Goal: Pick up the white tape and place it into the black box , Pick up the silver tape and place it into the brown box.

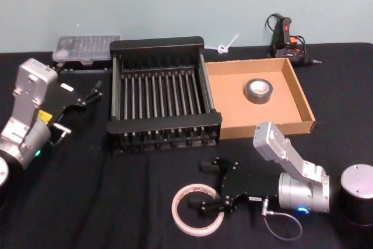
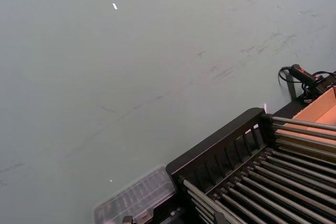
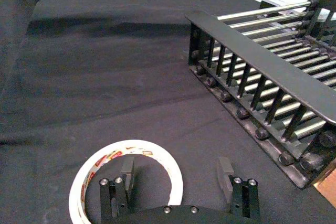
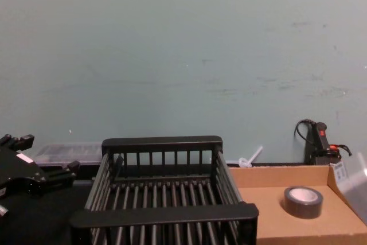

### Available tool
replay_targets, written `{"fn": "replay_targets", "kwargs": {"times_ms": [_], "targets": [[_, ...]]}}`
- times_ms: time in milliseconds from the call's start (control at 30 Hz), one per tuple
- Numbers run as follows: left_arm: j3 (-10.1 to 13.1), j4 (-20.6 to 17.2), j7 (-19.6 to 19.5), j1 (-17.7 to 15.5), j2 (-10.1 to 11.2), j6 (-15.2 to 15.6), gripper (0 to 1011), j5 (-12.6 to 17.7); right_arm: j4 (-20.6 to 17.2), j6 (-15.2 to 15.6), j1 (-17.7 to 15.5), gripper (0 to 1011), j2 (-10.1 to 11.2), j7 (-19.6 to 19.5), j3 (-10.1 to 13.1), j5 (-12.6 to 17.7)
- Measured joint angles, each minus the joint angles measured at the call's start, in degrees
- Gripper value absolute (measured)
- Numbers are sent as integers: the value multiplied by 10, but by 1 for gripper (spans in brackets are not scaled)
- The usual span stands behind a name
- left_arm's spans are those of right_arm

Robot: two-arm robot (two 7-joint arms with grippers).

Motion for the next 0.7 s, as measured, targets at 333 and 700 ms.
{"fn": "replay_targets", "kwargs": {"times_ms": [333,700], "targets": [[0,0,0,0,0,0,1001,0,4,0,4,1000,0,-1,-6,-1],[0,0,0,0,0,0,1001,0,6,3,6,1000,-1,-3,-11,-4]]}}
